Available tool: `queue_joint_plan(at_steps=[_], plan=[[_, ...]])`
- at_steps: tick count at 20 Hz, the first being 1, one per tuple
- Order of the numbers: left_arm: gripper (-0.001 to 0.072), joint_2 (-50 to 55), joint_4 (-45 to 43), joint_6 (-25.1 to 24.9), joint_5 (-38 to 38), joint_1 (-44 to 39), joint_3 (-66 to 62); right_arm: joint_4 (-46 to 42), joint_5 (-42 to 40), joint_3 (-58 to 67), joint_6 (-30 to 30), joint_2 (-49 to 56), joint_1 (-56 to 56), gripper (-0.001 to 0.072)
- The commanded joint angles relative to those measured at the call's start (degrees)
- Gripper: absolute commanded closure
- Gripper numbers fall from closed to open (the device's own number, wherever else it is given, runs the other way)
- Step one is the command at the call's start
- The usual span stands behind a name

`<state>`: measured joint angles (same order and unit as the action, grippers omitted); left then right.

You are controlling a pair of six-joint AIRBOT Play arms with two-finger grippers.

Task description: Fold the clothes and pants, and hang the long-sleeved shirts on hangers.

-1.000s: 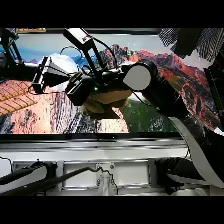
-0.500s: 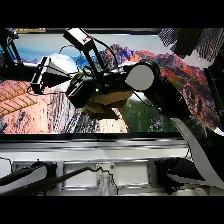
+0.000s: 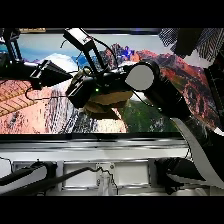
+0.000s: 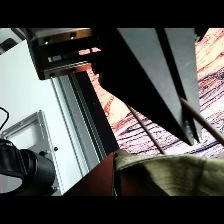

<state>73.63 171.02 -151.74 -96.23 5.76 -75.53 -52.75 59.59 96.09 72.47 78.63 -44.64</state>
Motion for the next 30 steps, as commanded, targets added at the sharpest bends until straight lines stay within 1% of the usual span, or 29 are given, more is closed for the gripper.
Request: queue_joint_plan(at_steps=[1,4,7,8,10,13,19,23,24,27,30], plan=[[0.0697,-0.02,-0.02,9.09,1.36,0.0,-0.04,0.04,-0.55,0.04,-0.02,-0.04,-0.04,0.0692],[0.0696,0.0,-0.02,14.88,3.91,0.0,-0.04,0.04,-1.27,0.04,-0.07,-0.04,-0.04,0.0692],[0.0696,0.15,-0.02,23.78,7.96,0.0,-0.04,0.04,-1.38,0.04,-0.04,-0.04,-0.04,0.0692],[0.0696,0.15,-0.02,24.68,8.57,-0.09,-0.04,0.04,-1.38,0.04,-0.04,-0.04,-0.04,0.0692],[0.0697,0.11,-0.02,24.87,9.05,-0.79,-0.04,0.02,-1.38,0.04,-0.04,-0.04,-0.04,0.0692],[0.0697,0.15,-0.02,22.58,8.79,-2.73,-0.04,0.04,-1.33,0.04,-0.04,-0.04,-0.04,0.0692],[0.0698,0.15,-0.02,20.68,8.52,-3.87,-0.04,0.02,-1.09,0.04,-0.04,-0.04,-0.04,0.0692],[0.0697,0.17,-0.02,16.59,7.21,-3.87,-0.04,0.02,-1.09,0.04,-0.04,-0.04,-0.04,0.0692],[0.0698,0.17,-0.02,14.93,6.8,-3.87,-0.04,0.0,-1.07,0.02,-0.04,-0.04,-0.04,0.0693],[0.0697,0.24,-0.02,5.01,2.86,-3.85,-0.02,-0.04,-1.07,0.02,-0.07,-0.02,-0.04,0.0693],[0.0698,0.31,-0.02,-2.34,2.38,-3.87,-0.02,-0.02,-1.03,0.02,-0.07,0.0,-0.04,0.0693]])
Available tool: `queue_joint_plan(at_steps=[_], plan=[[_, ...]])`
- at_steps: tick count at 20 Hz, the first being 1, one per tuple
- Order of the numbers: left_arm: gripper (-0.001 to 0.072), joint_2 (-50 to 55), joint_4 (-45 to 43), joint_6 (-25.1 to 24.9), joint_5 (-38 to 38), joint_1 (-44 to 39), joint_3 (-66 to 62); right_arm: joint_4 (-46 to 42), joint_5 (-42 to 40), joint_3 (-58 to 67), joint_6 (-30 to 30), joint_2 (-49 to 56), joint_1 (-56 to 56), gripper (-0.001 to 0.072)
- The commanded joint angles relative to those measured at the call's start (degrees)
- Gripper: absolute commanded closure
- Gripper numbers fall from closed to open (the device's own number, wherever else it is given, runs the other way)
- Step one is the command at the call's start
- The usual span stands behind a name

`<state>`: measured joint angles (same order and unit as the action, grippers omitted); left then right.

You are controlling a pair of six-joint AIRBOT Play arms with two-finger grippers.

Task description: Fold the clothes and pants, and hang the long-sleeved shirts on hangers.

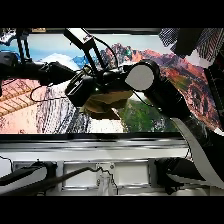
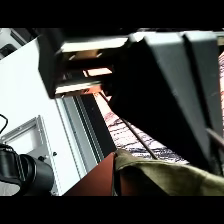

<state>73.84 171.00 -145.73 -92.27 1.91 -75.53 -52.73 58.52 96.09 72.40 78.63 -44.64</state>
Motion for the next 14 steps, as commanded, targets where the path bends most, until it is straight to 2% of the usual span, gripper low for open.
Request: queue_joint_plan(at_steps=[1,7,14], plan=[[0.0698,0.31,0.0,-10.45,-1.57,-0.02,-0.02,-0.04,0.24,0.02,0.0,0.0,-0.04,0.0693],[0.0697,3.32,0.0,-19.89,-1.64,-0.02,-0.02,-0.07,2.34,0.02,0.0,0.0,-0.04,0.0691],[0.0697,11.87,0.0,-23.1,-1.66,-0.02,-0.02,-3.98,1.18,0.02,0.0,0.74,-0.04,0.0692]])
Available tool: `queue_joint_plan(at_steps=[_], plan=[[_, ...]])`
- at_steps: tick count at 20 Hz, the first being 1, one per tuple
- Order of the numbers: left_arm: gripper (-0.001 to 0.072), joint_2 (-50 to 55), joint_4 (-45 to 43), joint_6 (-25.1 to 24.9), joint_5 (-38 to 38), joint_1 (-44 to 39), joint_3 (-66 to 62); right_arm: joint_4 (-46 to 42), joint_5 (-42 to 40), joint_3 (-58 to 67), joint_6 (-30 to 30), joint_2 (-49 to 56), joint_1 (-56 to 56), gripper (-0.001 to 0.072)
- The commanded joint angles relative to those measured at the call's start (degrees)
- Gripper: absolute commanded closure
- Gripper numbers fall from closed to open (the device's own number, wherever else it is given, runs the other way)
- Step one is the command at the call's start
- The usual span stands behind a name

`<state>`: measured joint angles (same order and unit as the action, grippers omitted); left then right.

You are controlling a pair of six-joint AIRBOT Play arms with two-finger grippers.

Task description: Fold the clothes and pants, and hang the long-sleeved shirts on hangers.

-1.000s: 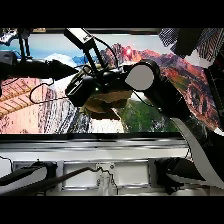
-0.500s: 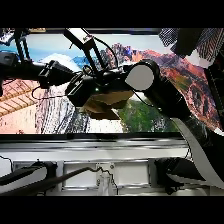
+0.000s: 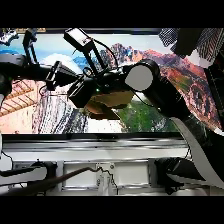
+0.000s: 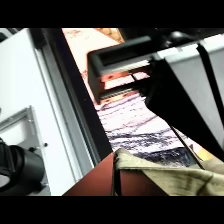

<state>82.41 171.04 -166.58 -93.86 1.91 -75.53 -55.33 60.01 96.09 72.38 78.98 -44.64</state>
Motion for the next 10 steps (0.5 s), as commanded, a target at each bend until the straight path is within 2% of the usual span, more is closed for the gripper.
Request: queue_joint_plan(at_steps=[1,10], plan=[[0.0697,4.68,-0.04,-3.26,-0.04,0.0,-0.02,-1.53,-0.42,0.02,0.02,0.7,-0.04,0.0692],[0.0698,12.2,-0.04,-4.35,-0.22,1.09,-0.02,-1.68,-0.68,0.02,0.15,2.99,-0.39,0.0692]])
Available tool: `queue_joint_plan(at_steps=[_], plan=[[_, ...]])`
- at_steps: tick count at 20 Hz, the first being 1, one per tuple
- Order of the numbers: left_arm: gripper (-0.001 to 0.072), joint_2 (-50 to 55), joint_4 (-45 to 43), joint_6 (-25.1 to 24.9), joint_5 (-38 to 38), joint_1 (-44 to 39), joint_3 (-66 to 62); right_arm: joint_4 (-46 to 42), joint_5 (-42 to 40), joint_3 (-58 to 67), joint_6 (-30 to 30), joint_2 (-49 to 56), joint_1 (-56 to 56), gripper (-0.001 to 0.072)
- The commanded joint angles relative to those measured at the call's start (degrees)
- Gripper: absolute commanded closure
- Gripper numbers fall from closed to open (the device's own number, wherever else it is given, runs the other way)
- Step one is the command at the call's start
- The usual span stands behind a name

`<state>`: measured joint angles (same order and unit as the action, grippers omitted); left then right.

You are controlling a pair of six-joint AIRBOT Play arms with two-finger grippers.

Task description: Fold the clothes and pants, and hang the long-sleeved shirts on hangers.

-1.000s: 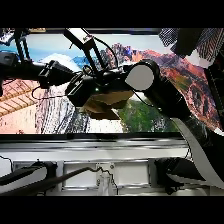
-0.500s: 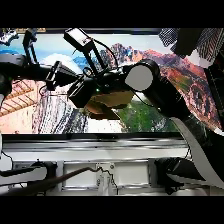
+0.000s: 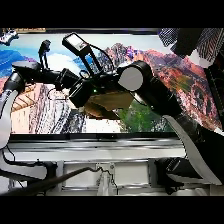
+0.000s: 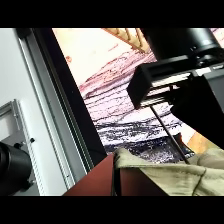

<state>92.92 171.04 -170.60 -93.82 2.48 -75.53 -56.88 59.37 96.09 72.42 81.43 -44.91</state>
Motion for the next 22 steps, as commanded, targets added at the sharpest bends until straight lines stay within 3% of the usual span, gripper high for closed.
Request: queue_joint_plan(at_steps=[1,16,22], plan=[[0.0698,1.7,-0.04,-0.33,-0.31,0.85,-0.02,-0.15,-0.11,0.02,0.11,0.59,-0.13,0.0692],[0.0697,1.68,-0.04,-0.31,-2.91,1.68,-0.04,0.59,0.04,0.02,0.15,0.76,-0.13,0.0686],[0.0698,1.68,-0.04,-0.31,-3.15,1.68,-0.04,7.15,4.85,0.04,0.55,0.57,-0.13,0.0457]])
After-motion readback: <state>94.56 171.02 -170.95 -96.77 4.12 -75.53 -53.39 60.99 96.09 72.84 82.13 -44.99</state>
